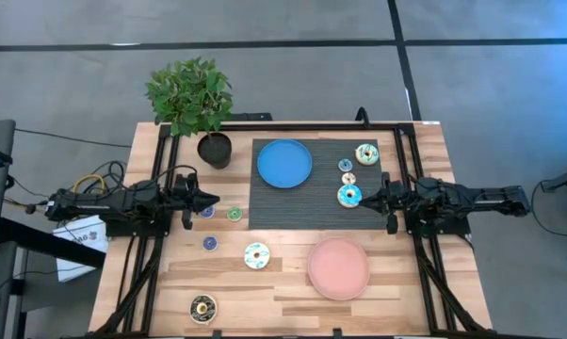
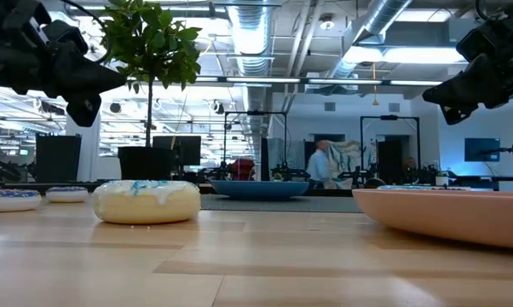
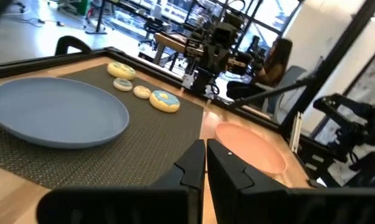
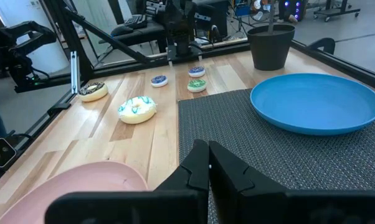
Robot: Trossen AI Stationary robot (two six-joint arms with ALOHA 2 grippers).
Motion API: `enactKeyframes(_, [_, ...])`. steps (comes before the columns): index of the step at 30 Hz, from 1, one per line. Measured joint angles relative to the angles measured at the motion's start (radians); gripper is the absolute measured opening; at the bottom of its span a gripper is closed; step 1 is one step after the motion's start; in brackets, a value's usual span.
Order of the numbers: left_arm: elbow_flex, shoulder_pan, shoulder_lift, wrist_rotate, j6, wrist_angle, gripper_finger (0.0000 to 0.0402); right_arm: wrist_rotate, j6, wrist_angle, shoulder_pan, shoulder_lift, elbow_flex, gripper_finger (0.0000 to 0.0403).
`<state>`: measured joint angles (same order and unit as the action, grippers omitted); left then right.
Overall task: Pick & Place donuts
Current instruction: Put the small blue donut into the blue plate
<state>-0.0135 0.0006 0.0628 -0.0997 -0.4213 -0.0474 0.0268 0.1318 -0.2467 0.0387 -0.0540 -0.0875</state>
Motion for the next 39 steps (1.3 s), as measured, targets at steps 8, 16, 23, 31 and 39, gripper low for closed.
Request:
enactKeyframes(8, [0.000,0.000,0.000,-0.008,-0.013,-0.007,0.0009,0.000,0.000,0.000,0.000,0.000,0.000,0.0000])
enactKeyframes(16, [0.000,0.000,0.000,0.016,-0.047,0.000,0.0009,0.000,0.000,0.000,0.000,0.000,0.000,0.0000])
enactKeyframes(23, [-0.002,0.000,0.009,0.152,-0.019,0.011,0.0009,0.000,0.000,0.000,0.000,0.000,0.000,0.0000])
enactKeyframes(31, [-0.096,0.000,0.010,0.171,0.075,0.189,0.0001,0.000,0.000,0.000,0.000,0.000,0.000,0.0000])
enactKeyframes(39, [-0.282,0.000,0.073,0.079,0.102,0.451,0.0000,0.000,0.000,0.000,0.000,0.000,0.000,0.0000])
